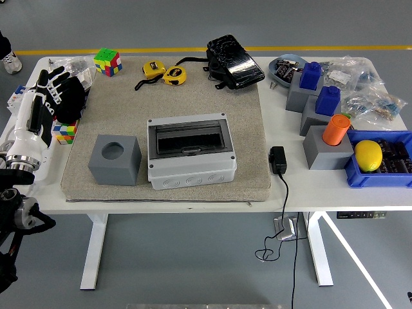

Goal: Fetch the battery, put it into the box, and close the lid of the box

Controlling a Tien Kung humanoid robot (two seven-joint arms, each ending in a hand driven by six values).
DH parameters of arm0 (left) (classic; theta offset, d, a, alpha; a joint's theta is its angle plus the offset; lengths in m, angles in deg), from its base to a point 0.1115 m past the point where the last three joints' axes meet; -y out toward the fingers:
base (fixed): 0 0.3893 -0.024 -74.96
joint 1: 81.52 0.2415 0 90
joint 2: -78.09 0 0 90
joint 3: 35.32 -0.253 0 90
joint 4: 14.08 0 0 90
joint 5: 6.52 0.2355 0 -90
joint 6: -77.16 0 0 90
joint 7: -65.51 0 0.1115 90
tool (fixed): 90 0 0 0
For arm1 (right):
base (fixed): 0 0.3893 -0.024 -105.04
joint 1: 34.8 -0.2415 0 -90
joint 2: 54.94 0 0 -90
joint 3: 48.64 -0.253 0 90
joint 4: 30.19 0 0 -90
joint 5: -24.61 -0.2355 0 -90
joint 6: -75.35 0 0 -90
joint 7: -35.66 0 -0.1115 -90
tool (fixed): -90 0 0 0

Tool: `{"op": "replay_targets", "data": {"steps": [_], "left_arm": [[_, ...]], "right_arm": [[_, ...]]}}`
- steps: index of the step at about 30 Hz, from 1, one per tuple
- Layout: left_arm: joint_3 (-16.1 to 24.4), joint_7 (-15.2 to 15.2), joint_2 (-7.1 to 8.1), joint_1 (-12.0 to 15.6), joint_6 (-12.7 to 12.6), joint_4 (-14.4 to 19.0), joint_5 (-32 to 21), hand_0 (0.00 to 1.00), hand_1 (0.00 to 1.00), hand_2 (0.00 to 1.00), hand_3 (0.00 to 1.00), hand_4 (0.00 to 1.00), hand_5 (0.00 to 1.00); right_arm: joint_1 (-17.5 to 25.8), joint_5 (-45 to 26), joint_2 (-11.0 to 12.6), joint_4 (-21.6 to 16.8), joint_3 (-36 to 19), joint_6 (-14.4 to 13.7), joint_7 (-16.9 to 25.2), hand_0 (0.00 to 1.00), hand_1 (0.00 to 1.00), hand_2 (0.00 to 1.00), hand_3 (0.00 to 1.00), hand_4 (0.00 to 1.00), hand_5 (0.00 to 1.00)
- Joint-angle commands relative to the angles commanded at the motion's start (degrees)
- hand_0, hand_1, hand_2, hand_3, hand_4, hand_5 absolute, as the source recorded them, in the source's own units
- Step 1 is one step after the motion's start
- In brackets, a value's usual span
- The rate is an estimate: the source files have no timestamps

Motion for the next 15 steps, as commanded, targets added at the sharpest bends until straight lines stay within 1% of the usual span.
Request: {"op": "replay_targets", "data": {"steps": [15], "left_arm": [[-0.59,-0.02,0.27,0.26,-0.15,-0.03,-0.11,0.828,0.857,0.85,0.827,0.998,0.998]], "right_arm": [[0.31,-0.12,0.21,0.0,0.39,-0.04,-0.1,0.854,0.848,0.807,0.84,0.998,0.998]]}}
